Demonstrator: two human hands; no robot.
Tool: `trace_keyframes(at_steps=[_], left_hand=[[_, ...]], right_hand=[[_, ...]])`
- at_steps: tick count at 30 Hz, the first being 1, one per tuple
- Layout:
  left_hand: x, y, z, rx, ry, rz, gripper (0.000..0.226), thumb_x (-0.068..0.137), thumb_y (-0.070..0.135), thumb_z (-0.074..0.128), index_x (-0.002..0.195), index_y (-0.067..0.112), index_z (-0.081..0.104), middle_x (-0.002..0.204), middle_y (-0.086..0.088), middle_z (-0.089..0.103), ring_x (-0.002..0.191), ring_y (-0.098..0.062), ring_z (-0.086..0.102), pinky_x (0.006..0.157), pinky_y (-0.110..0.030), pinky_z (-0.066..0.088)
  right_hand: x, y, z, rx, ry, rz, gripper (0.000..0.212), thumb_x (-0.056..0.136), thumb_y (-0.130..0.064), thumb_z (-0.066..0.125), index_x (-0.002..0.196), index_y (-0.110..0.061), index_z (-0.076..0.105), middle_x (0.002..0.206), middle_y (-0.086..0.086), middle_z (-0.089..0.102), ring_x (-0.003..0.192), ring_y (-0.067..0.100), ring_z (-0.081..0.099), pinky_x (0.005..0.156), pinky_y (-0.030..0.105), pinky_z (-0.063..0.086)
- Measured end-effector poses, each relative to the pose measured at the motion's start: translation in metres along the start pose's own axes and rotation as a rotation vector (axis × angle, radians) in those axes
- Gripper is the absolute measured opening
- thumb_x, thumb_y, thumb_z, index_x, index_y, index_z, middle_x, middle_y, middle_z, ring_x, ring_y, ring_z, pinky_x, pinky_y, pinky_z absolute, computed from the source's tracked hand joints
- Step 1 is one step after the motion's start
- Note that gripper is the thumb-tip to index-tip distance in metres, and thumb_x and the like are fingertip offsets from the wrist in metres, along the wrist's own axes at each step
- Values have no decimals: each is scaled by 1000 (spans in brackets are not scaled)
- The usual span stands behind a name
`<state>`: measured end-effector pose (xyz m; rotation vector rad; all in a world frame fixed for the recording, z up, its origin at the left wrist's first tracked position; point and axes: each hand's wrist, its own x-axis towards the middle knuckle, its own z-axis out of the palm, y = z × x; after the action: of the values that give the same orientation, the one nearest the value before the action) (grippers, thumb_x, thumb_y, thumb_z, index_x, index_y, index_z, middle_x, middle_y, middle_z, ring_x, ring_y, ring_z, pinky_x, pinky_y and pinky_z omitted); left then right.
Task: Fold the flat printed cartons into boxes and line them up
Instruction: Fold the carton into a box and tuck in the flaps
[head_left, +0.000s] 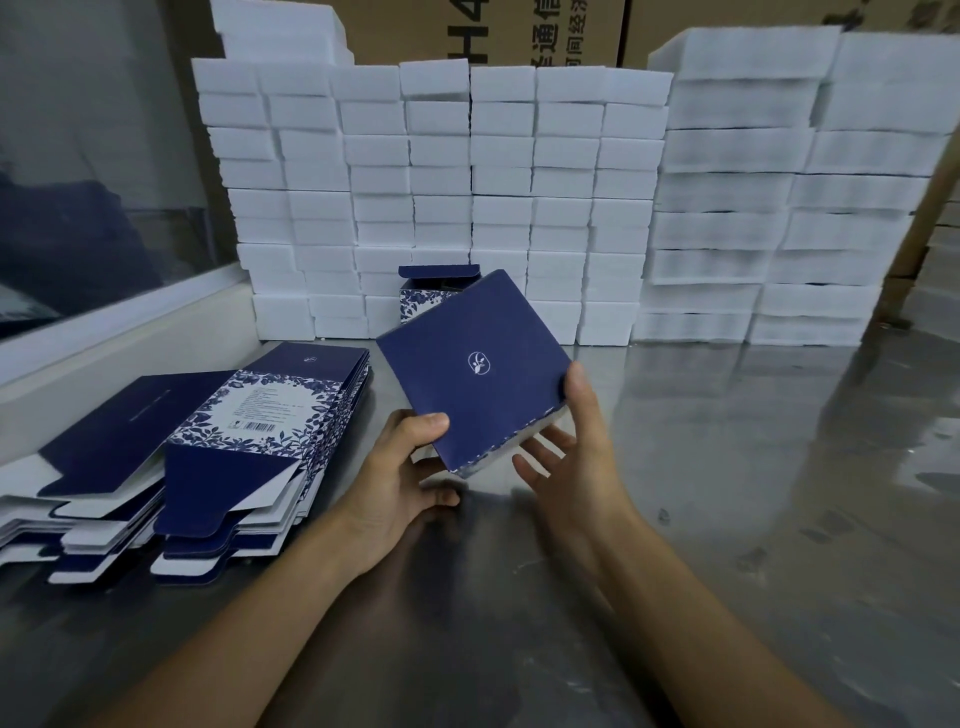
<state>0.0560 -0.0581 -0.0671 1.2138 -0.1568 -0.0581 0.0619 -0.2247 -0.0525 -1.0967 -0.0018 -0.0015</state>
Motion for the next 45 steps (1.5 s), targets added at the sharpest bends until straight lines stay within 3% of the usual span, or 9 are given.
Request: trace_keyframes(at_steps=[7, 10, 14, 20, 24, 28, 31, 34, 45], left_hand=[[1, -2, 0, -64, 14, 1, 86, 57, 44, 73, 133, 11, 50, 117, -12, 63, 99, -33, 60, 69, -45, 56], [4, -1, -4, -70, 56, 37, 71, 62, 42, 76, 127, 20, 58, 122, -9, 67, 105, -31, 65, 72, -46, 56], [10, 2, -6, -174, 198, 77, 53, 64, 32, 85, 112, 23, 66, 116, -11, 70, 93, -27, 72, 69, -44, 58], [14, 9, -20, -43, 485, 201, 10, 94, 17, 64, 100, 25, 67, 106, -5, 73, 97, -23, 72, 68, -33, 60], [11, 10, -16, -92, 434, 147, 23, 97, 40, 57, 97, 27, 76, 99, -2, 76, 93, -25, 73, 72, -45, 59], [6, 12, -11, -16, 284, 147, 65, 67, 81, 61, 116, 39, 67, 114, 7, 72, 106, -21, 69, 78, -50, 57], [5, 12, -3, -27, 326, 107, 87, 60, 70, 77, 133, 30, 49, 123, 0, 68, 109, -26, 67, 76, -56, 58], [7, 13, -3, -127, 452, 54, 74, 72, 51, 78, 132, 22, 48, 120, -6, 68, 103, -29, 69, 70, -53, 59], [10, 21, -6, -60, 614, 49, 90, 39, 70, 81, 111, 26, 51, 113, -5, 68, 99, -26, 68, 79, -50, 58]], right_hand=[[1, -8, -4, 67, 35, -11, 77, 50, -74, 69, 113, -30, 61, 117, 2, 66, 111, 23, 66, 86, 37, 57], [2, -7, -7, 30, 56, -41, 65, 61, -56, 76, 111, -18, 58, 117, 6, 69, 108, 25, 70, 86, 39, 61], [4, -3, -10, -2, 59, -76, 61, 75, -26, 84, 125, -32, 51, 113, 5, 70, 98, 20, 74, 80, 40, 63], [2, 4, -7, -218, -21, -163, 49, 86, -4, 75, 123, -33, 60, 107, 4, 73, 99, 21, 73, 80, 34, 62], [-2, 12, -3, -422, -58, -315, 36, 86, 3, 72, 107, -25, 62, 104, -6, 73, 101, 14, 69, 88, 35, 60], [-3, 17, 0, -520, -87, -402, 30, 83, 4, 76, 99, -18, 63, 101, -8, 74, 98, 9, 69, 85, 22, 57], [-4, 20, 0, -577, -130, -434, 28, 82, 3, 77, 94, -19, 64, 99, -8, 74, 97, 9, 69, 81, 19, 56], [-7, 22, 2, -565, -182, -402, 26, 84, -1, 77, 87, -24, 67, 93, -7, 75, 91, 11, 69, 80, 24, 58], [-14, 23, 9, -586, -221, -422, 27, 91, -34, 69, 71, -16, 74, 105, 3, 65, 88, 8, 66, 79, 24, 50]])
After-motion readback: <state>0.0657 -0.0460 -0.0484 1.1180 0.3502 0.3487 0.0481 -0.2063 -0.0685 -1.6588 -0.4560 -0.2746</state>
